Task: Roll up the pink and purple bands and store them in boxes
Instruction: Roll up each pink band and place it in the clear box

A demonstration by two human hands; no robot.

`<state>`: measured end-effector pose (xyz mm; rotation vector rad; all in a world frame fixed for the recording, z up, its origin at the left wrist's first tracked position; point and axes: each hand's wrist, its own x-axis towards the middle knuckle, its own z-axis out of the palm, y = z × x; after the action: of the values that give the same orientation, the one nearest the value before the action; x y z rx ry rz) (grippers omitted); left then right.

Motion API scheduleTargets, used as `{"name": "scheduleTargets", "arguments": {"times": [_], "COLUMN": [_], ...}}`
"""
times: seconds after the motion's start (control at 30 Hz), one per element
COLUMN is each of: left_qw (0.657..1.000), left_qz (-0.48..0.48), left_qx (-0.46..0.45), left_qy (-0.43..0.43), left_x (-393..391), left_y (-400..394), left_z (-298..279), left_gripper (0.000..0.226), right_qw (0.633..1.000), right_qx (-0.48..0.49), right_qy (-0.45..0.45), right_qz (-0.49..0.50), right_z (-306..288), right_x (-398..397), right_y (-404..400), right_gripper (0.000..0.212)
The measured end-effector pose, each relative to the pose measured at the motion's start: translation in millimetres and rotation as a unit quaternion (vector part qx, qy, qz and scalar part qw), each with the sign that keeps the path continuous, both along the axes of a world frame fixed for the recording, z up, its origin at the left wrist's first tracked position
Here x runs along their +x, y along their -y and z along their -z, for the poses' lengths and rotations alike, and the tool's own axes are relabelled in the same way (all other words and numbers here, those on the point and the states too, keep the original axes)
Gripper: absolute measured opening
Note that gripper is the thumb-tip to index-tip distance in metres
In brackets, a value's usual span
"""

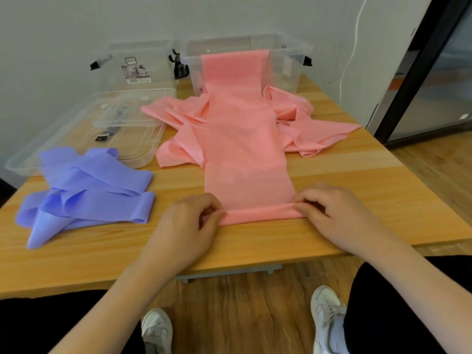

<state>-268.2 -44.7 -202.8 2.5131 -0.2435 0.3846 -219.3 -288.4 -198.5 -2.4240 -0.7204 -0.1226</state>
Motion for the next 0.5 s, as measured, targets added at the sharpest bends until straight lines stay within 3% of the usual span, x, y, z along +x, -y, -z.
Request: {"name": "scheduleTargets", "arguments": {"times": [0.17, 0.3, 0.4, 0.5], "left_qw": [0.999, 0.996, 0.997, 0.998], "left_qz": [-0.021, 0.039, 0.054, 0.038], "left_qx": [0.028, 0.071, 0.054, 0.042], "left_qy": [0.001, 0.024, -0.006, 0.021], "left_x": [3.2, 4.9, 4.5, 3.6], "left_y": [1.1, -6.9, -13.2, -11.2], "left_z": [2.9, 0.8, -1.4, -0.1], "left_gripper": [0.011, 0.012, 0.015, 0.013], "right_qw": [0.999, 1.000, 0.999, 1.000], "right_qx": [0.020, -0.022, -0.039, -0.017], "right_qy": [-0.003, 0.008, 0.011, 0.017], "right_qz": [0.042, -0.009, -0.019, -0.004], "right_z": [-1.2, -5.2, -4.0, -0.9], "right_x": [-0.7, 2.4, 2.9, 2.5], "right_y": [-4.0, -0.3, 2.8, 1.1], "right_gripper": [0.019, 0.007, 0.013, 0.008]}}
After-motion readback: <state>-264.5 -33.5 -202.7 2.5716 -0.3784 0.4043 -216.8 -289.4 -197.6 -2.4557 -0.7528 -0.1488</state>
